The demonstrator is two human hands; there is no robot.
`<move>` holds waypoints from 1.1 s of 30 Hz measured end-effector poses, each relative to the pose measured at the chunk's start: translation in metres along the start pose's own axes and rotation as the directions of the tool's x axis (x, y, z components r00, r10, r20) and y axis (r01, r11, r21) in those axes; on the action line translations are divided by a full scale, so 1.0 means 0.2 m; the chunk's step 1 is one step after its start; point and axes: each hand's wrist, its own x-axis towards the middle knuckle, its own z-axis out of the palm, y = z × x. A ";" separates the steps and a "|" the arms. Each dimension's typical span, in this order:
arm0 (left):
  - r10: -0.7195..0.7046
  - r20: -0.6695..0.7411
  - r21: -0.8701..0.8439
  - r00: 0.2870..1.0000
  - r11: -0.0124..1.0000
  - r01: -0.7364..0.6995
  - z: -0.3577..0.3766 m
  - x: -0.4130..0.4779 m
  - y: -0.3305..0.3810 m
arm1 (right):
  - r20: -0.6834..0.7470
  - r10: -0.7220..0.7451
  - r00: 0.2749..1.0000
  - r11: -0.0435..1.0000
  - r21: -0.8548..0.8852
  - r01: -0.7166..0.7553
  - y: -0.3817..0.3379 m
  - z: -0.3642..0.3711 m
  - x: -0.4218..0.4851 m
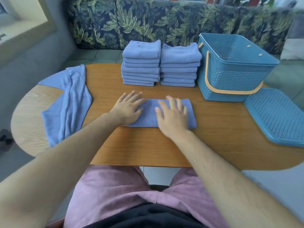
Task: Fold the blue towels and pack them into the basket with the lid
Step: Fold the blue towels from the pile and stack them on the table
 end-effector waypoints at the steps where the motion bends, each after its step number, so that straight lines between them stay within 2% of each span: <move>1: 0.051 0.028 -0.030 0.998 0.998 -0.050 -0.01 0.02 0.01 | -0.046 -0.040 0.998 0.998 0.041 0.042 -0.08 0.02 -0.03; 4: 0.072 0.152 -0.054 0.986 0.996 -0.065 0.00 0.05 0.01 | 0.026 -0.062 0.998 0.998 0.015 0.061 -0.21 0.09 -0.07; 8: -0.051 0.063 0.063 0.997 0.997 0.047 -0.02 -0.01 0.00 | 0.044 -0.100 0.994 0.994 0.039 0.098 -0.06 0.08 -0.02; 10: -0.062 -0.010 0.084 0.998 0.995 0.063 -0.03 -0.07 0.04 | 0.022 -0.069 0.997 0.997 0.048 0.068 0.06 0.06 0.02; 12: -0.011 -0.085 0.054 0.996 0.998 0.016 -0.02 -0.14 0.07 | -0.016 -0.073 0.997 0.990 0.118 0.074 0.15 0.02 0.02; 14: 0.075 -0.169 0.030 0.983 0.997 -0.071 0.02 -0.22 0.10 | -0.047 -0.177 0.983 0.948 0.260 0.183 0.21 -0.02 -0.03; 16: 0.185 -0.257 -0.017 0.948 0.981 -0.196 0.04 -0.30 0.13 | -0.025 -0.292 0.956 0.890 0.360 0.281 0.23 -0.05 -0.12; 18: 0.270 -0.292 -0.104 0.918 0.945 -0.311 0.05 -0.37 0.14 | 0.027 -0.363 0.931 0.852 0.415 0.320 0.25 -0.08 -0.21; 23: 0.385 -0.267 -0.269 0.883 0.850 -0.452 0.04 -0.50 0.08 | 0.013 -0.411 0.911 0.808 0.468 0.358 0.31 -0.15 -0.36; 28: 0.368 -0.181 -0.452 0.912 0.793 -0.409 0.03 -0.58 -0.02 | 0.112 -0.457 0.882 0.803 0.479 0.355 0.35 -0.19 -0.41; 33: 0.339 -0.163 -0.466 0.927 0.802 -0.375 0.04 -0.55 -0.03 | 0.151 -0.443 0.884 0.813 0.484 0.325 0.35 -0.18 -0.38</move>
